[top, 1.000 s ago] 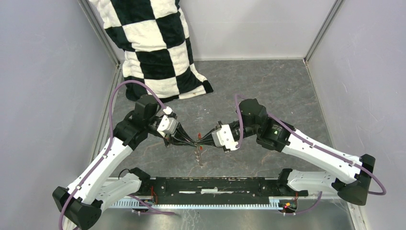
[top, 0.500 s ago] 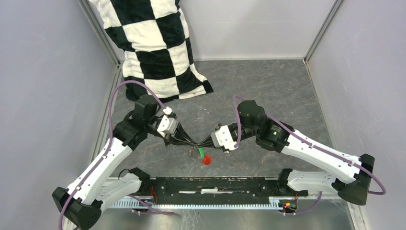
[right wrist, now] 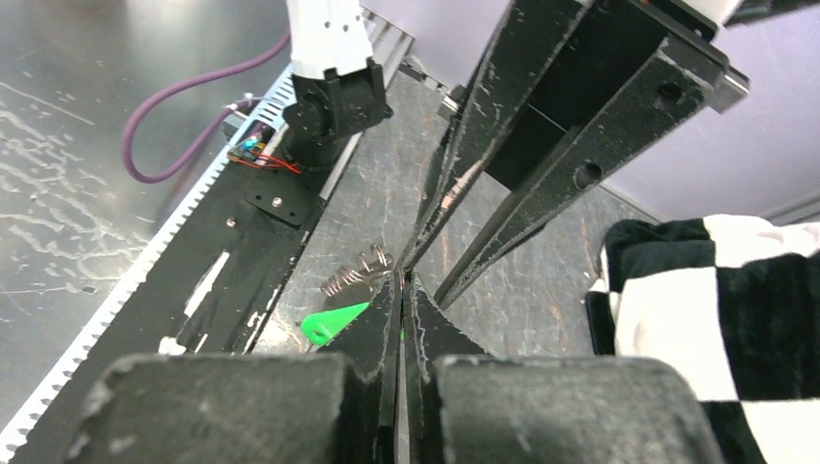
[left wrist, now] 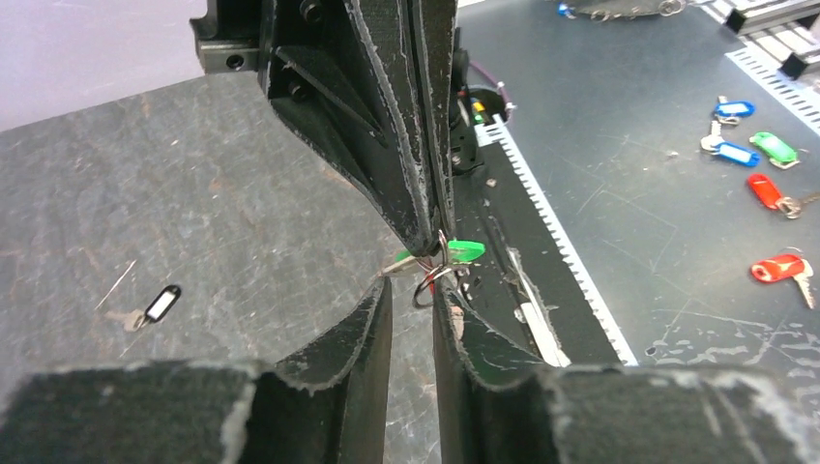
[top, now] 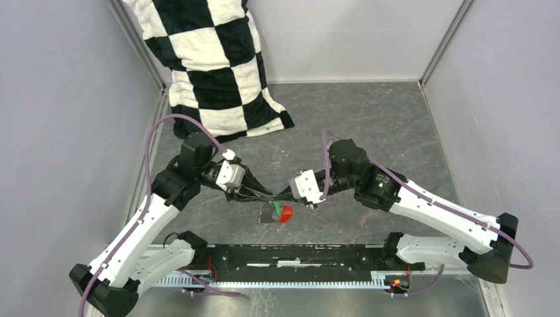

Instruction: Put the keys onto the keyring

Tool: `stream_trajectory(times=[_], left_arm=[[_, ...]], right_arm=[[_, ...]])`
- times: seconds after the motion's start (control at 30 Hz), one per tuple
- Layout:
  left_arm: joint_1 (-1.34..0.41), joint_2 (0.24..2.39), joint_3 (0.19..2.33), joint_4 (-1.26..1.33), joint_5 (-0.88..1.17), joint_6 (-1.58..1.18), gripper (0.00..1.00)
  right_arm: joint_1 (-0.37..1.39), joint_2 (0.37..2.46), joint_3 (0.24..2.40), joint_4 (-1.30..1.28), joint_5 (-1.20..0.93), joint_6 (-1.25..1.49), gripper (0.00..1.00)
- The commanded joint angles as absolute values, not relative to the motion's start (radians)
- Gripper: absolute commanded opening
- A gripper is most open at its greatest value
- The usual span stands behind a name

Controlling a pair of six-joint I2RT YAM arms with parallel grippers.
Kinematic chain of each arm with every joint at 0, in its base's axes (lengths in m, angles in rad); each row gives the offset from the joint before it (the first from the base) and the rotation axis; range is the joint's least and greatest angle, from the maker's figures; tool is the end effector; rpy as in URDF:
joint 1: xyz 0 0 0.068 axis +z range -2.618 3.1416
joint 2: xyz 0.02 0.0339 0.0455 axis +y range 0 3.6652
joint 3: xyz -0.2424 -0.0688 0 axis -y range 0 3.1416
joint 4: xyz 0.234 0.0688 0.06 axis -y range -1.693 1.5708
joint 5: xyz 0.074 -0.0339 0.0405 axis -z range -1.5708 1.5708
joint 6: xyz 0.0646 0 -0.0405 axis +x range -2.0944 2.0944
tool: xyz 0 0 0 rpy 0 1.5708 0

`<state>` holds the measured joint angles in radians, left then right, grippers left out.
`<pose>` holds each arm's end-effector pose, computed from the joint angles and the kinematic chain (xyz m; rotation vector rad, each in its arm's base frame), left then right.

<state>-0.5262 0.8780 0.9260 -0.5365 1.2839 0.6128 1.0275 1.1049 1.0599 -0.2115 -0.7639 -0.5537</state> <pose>0.1224 -0.1427 0.3279 1.5685 1.0255 -1.2322 0.0984 0.2493 0.3489 -1.6635 0.8653 1.0236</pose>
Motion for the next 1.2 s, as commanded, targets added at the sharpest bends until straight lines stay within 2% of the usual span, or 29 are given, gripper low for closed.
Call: stream_trajectory(times=[0.0, 0.1, 0.3, 0.43, 0.63, 0.87, 1.0, 1.17], left_arm=[[-0.535, 0.838, 0.926, -0.511, 1.174, 0.599, 0.31], [-0.535, 0.816, 0.929, -0.516, 1.088, 0.599, 0.44], [-0.535, 0.788, 0.948, -0.552, 0.973, 0.622, 0.49], [-0.535, 0.778, 0.96, -0.555, 0.874, 0.579, 0.56], [-0.535, 0.753, 0.974, -0.549, 0.819, 0.455, 0.54], [-0.535, 0.712, 0.959, -0.544, 0.866, 0.389, 0.37], [-0.536, 0.719, 0.921, -0.527, 0.956, 0.326, 0.37], [-0.536, 0.783, 0.897, -0.496, 0.918, 0.217, 0.37]], right_arm=[[1.025, 1.068, 1.048, -0.148, -0.703, -0.535, 0.0], [1.026, 1.063, 1.043, -0.158, -0.695, -0.531, 0.0], [1.026, 1.068, 1.048, -0.169, -0.676, -0.525, 0.0], [1.026, 1.069, 1.054, -0.17, -0.649, -0.519, 0.01], [1.026, 1.079, 1.066, -0.173, -0.556, -0.498, 0.0], [1.026, 1.103, 1.11, -0.198, -0.458, -0.485, 0.0], [1.026, 1.143, 1.171, -0.239, -0.382, -0.461, 0.01], [1.029, 1.198, 1.224, -0.266, -0.324, -0.395, 0.01]])
